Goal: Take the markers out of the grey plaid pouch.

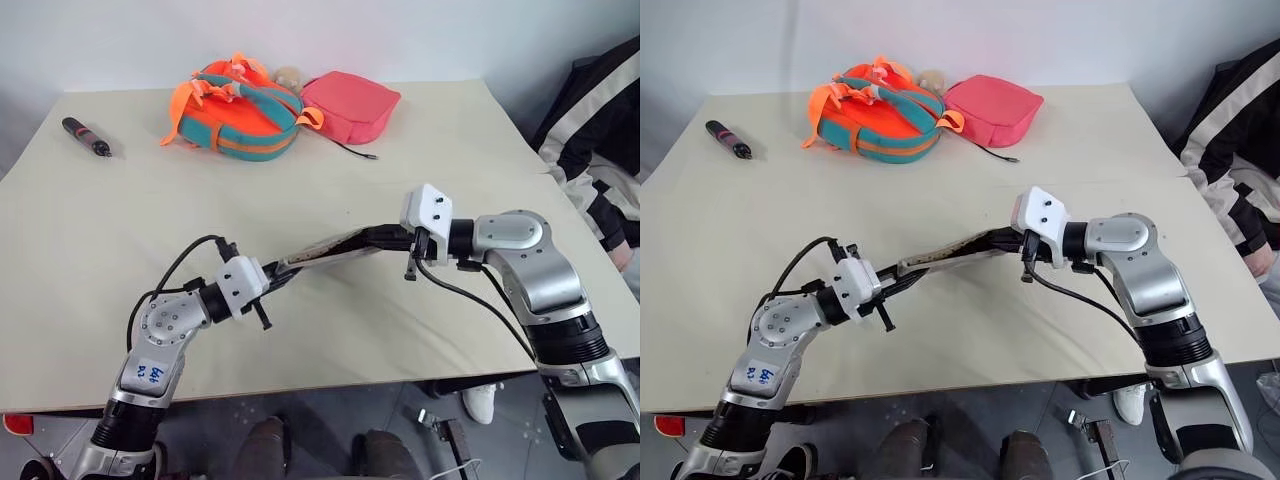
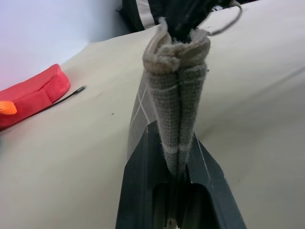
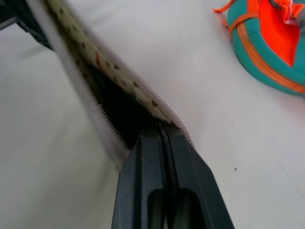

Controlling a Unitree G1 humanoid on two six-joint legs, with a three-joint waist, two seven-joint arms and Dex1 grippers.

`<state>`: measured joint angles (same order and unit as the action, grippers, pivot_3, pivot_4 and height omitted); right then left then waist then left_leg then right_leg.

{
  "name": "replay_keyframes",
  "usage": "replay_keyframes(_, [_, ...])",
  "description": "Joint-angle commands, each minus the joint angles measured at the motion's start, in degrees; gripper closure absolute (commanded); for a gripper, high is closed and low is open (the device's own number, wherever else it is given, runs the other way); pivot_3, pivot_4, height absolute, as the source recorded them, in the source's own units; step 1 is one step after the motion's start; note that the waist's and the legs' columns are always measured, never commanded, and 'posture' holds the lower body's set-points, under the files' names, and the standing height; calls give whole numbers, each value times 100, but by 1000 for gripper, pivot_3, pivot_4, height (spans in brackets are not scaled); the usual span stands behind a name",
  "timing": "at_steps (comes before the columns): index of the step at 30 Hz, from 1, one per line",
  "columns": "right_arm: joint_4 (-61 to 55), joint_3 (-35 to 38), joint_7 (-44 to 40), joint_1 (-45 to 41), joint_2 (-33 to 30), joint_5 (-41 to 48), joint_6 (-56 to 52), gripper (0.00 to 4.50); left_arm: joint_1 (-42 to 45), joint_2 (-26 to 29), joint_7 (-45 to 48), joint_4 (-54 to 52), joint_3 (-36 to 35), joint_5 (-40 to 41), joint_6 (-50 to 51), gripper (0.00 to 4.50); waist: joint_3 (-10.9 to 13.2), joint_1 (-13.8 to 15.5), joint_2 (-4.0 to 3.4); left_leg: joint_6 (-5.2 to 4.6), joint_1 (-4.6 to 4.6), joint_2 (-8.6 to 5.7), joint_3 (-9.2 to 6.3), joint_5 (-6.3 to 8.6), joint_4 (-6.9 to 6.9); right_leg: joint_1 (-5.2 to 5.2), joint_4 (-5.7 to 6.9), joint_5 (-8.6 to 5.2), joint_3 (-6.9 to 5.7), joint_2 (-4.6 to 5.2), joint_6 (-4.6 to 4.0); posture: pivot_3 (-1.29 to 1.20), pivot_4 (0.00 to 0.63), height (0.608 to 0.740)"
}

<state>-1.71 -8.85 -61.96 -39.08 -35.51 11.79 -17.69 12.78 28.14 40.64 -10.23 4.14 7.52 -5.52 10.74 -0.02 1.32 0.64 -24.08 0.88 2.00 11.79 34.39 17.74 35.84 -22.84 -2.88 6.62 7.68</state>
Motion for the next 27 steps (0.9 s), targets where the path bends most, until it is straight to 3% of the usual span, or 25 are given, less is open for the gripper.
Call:
replay_keyframes(1, [11,-87,-104,-51,-199,-244,320,4432,58,-45,27,-193,-10,133,-10,4500,0,-2,0,0,0,0,0,0,0,0,0,0,0,0,0,0,150,740])
replay_keyframes(10, [121,-431,-475,-245,-693,-937,1113,4432,298,-281,151,-646,-95,1065,1215,4500,0,-5,0,0,0,1,-1,0,1,0,0,0,1,-1,0,0,150,740])
replay_keyframes(17, [-494,-599,-978,-306,-766,-775,374,4432,66,-211,332,-997,36,2003,2801,4500,1,-11,0,0,4,3,-7,0,2,-6,-3,0,2,-2,0,0,150,740])
replay_keyframes(20, [-407,-869,-1054,-283,-715,-986,484,4432,-54,-88,527,-1071,198,2071,3082,4500,1,-13,0,1,7,3,-7,0,1,-10,-6,0,3,-3,0,0,150,740])
replay_keyframes(23, [-229,-1074,-1119,-272,-757,-1219,541,4432,7,-270,322,-1054,-99,2433,3341,4500,1,1,1,1,5,3,-7,1,4,-11,-10,0,3,-3,0,0,150,740])
replay_keyframes(27, [-159,-1107,-1144,-354,-740,-1291,539,3570,63,-292,271,-1079,-254,2536,3491,4500,1,-3,1,0,3,2,-16,1,10,-13,-13,0,3,-2,0,0,150,740])
